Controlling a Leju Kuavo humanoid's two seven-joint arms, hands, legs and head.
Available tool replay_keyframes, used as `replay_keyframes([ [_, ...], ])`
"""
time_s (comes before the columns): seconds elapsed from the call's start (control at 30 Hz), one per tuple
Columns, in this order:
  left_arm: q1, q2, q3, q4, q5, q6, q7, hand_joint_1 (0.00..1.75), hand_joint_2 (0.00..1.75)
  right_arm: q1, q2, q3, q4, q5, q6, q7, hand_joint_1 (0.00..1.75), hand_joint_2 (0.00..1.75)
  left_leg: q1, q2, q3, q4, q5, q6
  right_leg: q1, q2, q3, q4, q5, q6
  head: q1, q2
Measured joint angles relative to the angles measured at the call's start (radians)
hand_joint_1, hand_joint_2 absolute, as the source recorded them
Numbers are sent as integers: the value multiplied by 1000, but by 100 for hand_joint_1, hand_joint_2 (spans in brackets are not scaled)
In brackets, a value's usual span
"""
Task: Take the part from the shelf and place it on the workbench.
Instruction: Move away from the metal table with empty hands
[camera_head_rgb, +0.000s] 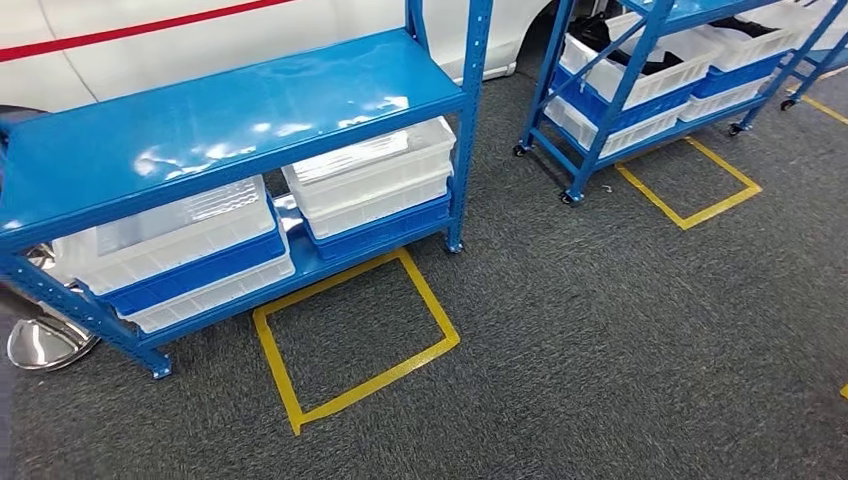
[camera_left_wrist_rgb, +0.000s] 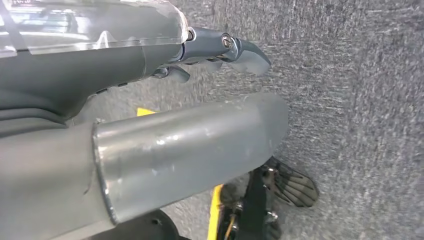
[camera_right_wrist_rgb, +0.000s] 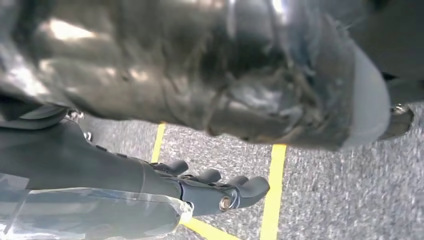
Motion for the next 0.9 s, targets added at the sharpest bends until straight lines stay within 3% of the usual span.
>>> replay_keyframes([
  [0.03, 1, -1, 0, 0, 0, 0, 0, 0, 0, 0, 0, 0, 0, 0, 0, 2, 0, 0, 1, -14, -1, 2, 0, -1, -3, 1, -10, 14, 8, 3, 0, 0],
  [0.07, 2, -2, 0, 0, 1, 0, 0, 0, 0, 1, -1, 0, 0, 0, 0, 5, 0, 0, 2, -27, -1, 7, -2, -2, -6, 3, 0, -11, 37, 5, 0, 0],
  [0.13, 4, -4, -1, 0, 1, 2, -2, 0, 0, 2, -4, -1, 0, -1, -3, 10, 0, 0, 4, -48, -3, 19, -8, -10, -12, 14, 53, -127, 108, 7, 0, 0],
  [0.2, 5, -5, -1, 0, 2, 4, -8, 0, 0, -1, -5, -5, 0, -8, -9, 10, 0, 0, 3, -60, -11, 31, -20, -22, -11, 28, 85, -210, 132, 0, 0, 0],
  [0.3, 7, -5, -2, 0, 1, 4, -18, 0, 0, -7, -5, -14, -1, -15, -14, 8, 0, 0, 3, -64, -13, 30, -38, -43, -8, 28, 91, -227, 118, -25, 0, 0],
  [0.37, 6, -8, -4, -1, -1, 1, -21, 0, 0, -4, -5, -18, -1, -16, -14, 8, 0, 0, 5, -37, -20, 62, -54, -52, -11, 20, 109, -235, 113, -39, -1, 0],
  [0.43, 3, -10, -8, -1, -3, 0, -22, 0, 0, 2, -5, -20, -1, -16, -14, 9, 0, 0, 7, -1, -78, 171, -94, -61, -10, 11, 127, -239, 105, -47, -3, 0],
  [0.5, 3, -10, -12, -1, -6, -1, -22, 0, 0, 7, -5, -21, -1, -15, -13, 9, 0, 0, 9, 11, -165, 296, -124, -67, -8, 3, 144, -239, 89, -48, -3, 0],
  [0.53, 5, -11, -14, -1, -8, -1, -22, 0, 0, 8, -5, -22, -1, -15, -13, 9, 0, 0, 9, 12, -193, 320, -111, -67, -7, 0, 156, -240, 79, -48, -3, 0],
  [0.57, 8, -11, -15, -1, -8, -1, -22, 0, 0, 10, -5, -23, -1, -15, -13, 9, 0, 0, 8, 12, -201, 301, -76, -64, -6, -2, 170, -242, 67, -47, -3, 0],
  [0.63, 13, -11, -17, -1, -9, -2, -22, 0, 0, 13, -5, -24, -1, -15, -11, 8, 0, 0, 4, 15, -171, 179, 26, -48, -4, -6, 204, -249, 43, -45, -3, 0],
  [0.67, 15, -12, -17, -1, -9, -1, -22, 0, 0, 13, -5, -25, 0, -14, -10, 8, 0, 0, -2, 19, -149, 124, 58, -38, -3, -9, 220, -254, 31, -41, -2, 0],
  [0.7, 15, -12, -18, -1, -9, -1, -22, 0, 0, 14, -5, -25, 1, -14, -8, 8, 0, 0, -9, 23, -130, 86, 68, -27, -3, -10, 233, -262, 21, -35, -2, 0],
  [0.77, 13, -12, -19, -2, -9, 0, -22, 0, 0, 8, -4, -27, 3, -13, -7, 6, 0, 0, -19, 27, -102, 60, 42, -11, -4, -13, 262, -275, 18, -20, -2, 0],
  [0.8, 9, -12, -19, -2, -9, 0, -21, 0, 0, 4, -4, -27, 2, -12, -7, 4, 0, 0, -18, 23, -83, 45, 30, -4, -5, -14, 267, -263, 33, -12, -3, 0],
  [0.83, 7, -12, -20, -3, -9, 0, -21, 0, 0, 0, -4, -27, 1, -9, -7, 2, 0, 0, -16, 20, -61, 30, 21, -1, -5, -13, 258, -226, 56, -6, -2, 0],
  [0.9, 4, -11, -20, -5, -10, -1, -21, 0, 0, -2, -4, -27, -1, -1, -4, -3, 0, 0, -8, 14, -6, -2, 10, 6, -6, -6, 183, -99, 98, 4, -2, 0],
])
